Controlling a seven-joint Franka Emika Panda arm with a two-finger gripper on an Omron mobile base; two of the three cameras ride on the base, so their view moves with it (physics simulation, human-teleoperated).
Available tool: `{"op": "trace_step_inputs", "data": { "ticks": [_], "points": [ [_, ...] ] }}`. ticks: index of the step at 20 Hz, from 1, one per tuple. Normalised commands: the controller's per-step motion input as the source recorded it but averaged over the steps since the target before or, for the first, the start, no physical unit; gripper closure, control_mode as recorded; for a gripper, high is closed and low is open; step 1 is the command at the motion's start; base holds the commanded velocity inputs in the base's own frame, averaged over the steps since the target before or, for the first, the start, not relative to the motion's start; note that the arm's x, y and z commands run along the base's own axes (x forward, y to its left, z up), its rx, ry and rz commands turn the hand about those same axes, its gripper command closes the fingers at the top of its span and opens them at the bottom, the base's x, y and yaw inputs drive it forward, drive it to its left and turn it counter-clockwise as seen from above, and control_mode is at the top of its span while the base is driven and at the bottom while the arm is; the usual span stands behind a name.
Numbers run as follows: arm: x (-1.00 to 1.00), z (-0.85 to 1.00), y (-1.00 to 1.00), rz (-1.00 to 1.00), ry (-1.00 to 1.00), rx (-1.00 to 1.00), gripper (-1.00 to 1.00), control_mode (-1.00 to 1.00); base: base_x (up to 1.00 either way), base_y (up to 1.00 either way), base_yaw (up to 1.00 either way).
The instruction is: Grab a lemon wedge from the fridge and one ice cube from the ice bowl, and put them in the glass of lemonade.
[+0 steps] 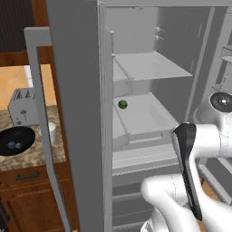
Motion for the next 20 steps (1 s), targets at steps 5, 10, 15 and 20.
{"op": "trace_step_inputs", "data": {
  "ticks": [5,10,15,20],
  "points": [
    [0.0,0.0,0.0,0.0,0.0,0.0,1.0,1.0,-1.0,0.19,0.04],
    [0.0,0.0,0.0,0.0,0.0,0.0,1.0,1.0,-1.0,0.78,0.13],
    [0.0,0.0,0.0,0.0,0.0,0.0,1.0,1.0,-0.86,1.0,0.2],
    [0.0,0.0,0.0,0.0,0.0,0.0,1.0,1.0,-0.37,1.0,0.2]
  ]
}}
